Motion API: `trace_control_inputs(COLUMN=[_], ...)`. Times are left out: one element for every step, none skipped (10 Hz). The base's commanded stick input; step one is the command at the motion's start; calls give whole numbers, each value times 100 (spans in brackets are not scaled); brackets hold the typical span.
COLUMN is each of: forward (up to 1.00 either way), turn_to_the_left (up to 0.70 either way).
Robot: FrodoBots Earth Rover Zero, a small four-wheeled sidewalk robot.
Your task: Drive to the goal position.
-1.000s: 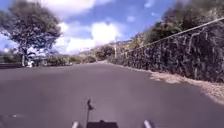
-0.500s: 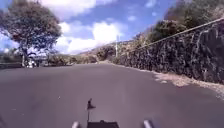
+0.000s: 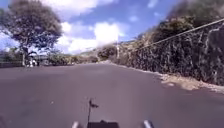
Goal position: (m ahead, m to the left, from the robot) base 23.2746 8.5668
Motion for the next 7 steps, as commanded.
trace_control_inputs(forward=[63,63,63,63,63,63,63], turn_to_the_left=[-32,-32,-32,-32,-32,-32,-32])
